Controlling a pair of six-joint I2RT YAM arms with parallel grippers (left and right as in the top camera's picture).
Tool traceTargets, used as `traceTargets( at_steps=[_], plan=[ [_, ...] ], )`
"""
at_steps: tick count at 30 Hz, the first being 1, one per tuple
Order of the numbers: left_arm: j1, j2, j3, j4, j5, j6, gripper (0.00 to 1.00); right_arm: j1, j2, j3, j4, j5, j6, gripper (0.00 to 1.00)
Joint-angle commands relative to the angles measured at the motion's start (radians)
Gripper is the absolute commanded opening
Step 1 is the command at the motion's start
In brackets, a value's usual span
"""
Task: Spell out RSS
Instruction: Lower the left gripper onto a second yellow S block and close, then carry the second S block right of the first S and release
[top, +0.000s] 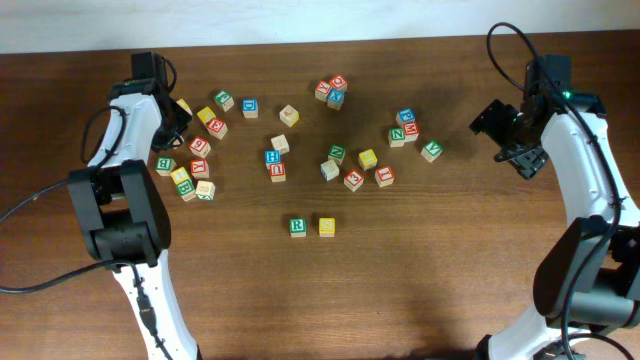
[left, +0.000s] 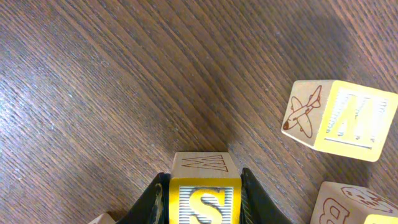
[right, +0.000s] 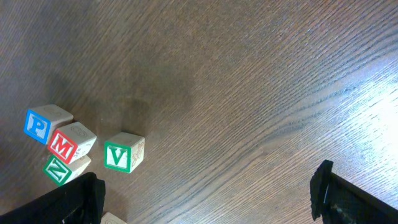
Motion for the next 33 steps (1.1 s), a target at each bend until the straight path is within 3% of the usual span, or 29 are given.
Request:
traceTargets(
  at_steps=[1,8,14,18,26,33],
  plan=[
    [0.005,-0.021,0.0,-0.011,0.016,0.04,0.23,-0.003,0.0,-0.002,0.0,0.01,0.005,0.98],
    [0.005,-0.187,0.0,-0.014,0.062,0.153,0.21,-0.003,0.0,-0.002,0.0,0.01,0.005,0.98],
    [-0.019,-0.387,0.0,-0.099,0.374,0.16,0.22,-0.003,0.0,-0.002,0.0,0.01,0.005,0.98],
    [-0.116,-0.429,0.0,-0.221,0.537,0.164,0.22,-0.003,0.0,-0.002,0.0,0.01,0.005,0.98],
    [-0.464,-0.426,-0.045,-0.325,0.415,0.215,0.2,-0.003,0.0,-0.002,0.0,0.01,0.005,0.98],
    [-0.763,-0.425,-0.197,-0.252,0.175,0.032,0.2,-0.003,0.0,-0.002,0.0,0.01,0.005,0.98]
  ],
)
